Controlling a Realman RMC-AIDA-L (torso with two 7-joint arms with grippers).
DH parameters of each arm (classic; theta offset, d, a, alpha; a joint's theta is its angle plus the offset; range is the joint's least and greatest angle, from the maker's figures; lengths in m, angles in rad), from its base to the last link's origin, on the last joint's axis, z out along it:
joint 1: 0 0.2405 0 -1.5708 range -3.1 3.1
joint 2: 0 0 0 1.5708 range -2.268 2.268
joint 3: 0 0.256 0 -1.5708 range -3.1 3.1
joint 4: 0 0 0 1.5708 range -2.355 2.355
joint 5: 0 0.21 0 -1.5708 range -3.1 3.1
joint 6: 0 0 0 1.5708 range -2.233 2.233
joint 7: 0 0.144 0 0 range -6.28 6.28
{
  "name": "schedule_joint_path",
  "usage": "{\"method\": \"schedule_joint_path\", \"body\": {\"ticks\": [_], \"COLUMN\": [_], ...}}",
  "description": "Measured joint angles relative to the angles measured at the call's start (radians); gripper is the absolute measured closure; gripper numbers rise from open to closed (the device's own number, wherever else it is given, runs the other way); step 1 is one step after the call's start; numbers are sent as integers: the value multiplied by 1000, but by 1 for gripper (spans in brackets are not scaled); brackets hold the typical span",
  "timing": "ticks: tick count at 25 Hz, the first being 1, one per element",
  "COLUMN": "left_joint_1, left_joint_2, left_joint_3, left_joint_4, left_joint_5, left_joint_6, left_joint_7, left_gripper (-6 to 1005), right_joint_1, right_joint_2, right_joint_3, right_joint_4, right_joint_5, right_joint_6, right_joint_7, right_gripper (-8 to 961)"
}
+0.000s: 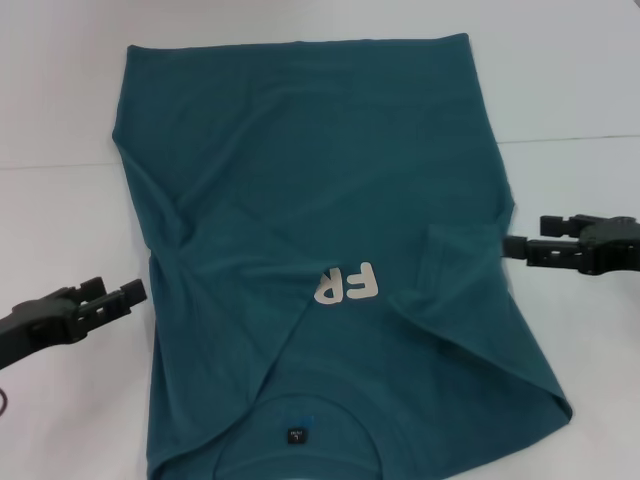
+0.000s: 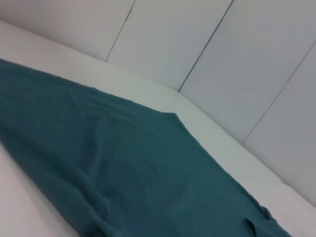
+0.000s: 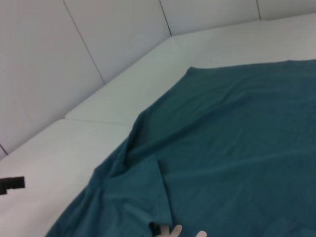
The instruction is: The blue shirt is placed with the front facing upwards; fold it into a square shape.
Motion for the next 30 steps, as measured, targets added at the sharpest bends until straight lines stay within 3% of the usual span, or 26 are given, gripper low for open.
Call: {"method": "schedule_joint_path", "body": {"ticks": [4, 7, 10, 23, 30], "left_joint_1": [15, 25, 39, 45, 43], "left_joint_2": [32, 65, 80, 95, 84], "left_joint_3": [0, 0, -1, -4, -3], "left_joint_4": [-3, -6, -16, -62, -111], "left_joint_5": [38, 82, 98, 247, 313], "left_joint_6": [54, 108, 142, 232, 295], "left_joint_7": [-56, -187, -316, -610, -687], "left_gripper": [169, 169, 169, 170, 171], "right_joint_1": [-6, 4, 25, 76, 83], "right_joint_2": [3, 3, 3, 5, 4], "right_joint_3": [2, -5, -9, -19, -55], "right_joint_4": [-31, -29, -26, 21, 50], "right_joint_5": [0, -5, -26, -103, -103], "right_joint_6": [-18, -15, -10, 48, 94], "right_joint_7": [34, 37, 41, 33, 21], "right_gripper": [26, 26, 26, 25, 25]}}
